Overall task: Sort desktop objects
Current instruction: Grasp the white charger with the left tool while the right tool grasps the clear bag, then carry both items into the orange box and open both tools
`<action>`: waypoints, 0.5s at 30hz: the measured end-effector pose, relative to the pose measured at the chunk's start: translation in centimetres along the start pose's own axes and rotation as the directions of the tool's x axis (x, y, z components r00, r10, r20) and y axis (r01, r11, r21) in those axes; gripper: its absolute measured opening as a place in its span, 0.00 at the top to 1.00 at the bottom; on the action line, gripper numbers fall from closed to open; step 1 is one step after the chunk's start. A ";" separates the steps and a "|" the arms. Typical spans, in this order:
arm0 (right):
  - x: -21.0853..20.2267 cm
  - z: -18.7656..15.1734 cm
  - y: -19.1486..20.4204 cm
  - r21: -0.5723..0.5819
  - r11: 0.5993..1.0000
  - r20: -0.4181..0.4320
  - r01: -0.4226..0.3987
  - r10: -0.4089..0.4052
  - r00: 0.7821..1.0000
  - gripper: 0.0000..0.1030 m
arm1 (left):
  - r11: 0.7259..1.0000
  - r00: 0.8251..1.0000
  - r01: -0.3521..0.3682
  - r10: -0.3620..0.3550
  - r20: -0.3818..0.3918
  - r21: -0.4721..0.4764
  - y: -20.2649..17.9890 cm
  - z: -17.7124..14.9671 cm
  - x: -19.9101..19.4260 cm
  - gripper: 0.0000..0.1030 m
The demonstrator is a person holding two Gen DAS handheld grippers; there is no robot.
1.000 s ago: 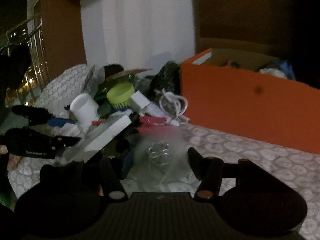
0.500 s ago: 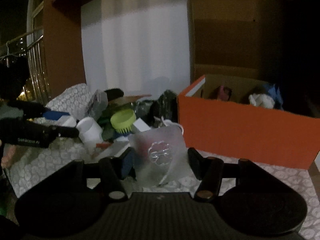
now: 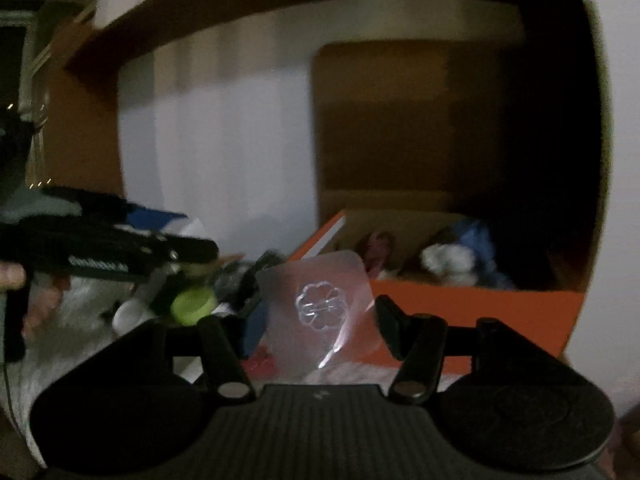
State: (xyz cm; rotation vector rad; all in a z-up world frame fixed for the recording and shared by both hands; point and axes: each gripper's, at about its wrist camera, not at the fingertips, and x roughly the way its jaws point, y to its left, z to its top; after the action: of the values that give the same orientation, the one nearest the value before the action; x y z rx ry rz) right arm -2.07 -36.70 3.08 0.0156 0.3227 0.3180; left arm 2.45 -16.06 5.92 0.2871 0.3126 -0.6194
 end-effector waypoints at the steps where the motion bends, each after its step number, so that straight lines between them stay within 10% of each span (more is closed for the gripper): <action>1: -0.1 0.3 -0.4 0.003 1.000 0.009 0.015 -0.015 1.000 0.45 | 1.000 1.000 0.000 0.000 0.007 0.008 -0.4 0.5 0.5 0.47; 15: 3.5 3.7 -7.5 0.041 0.979 0.050 0.200 -0.202 0.978 0.45 | 0.988 0.988 -0.152 0.152 0.036 -0.013 -2.5 5.0 9.4 0.47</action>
State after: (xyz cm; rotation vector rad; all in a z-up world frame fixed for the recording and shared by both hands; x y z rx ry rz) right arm 4.56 -42.62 5.01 0.0264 0.2743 0.1111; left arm 9.14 -24.69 6.57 0.2864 0.2562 -0.4722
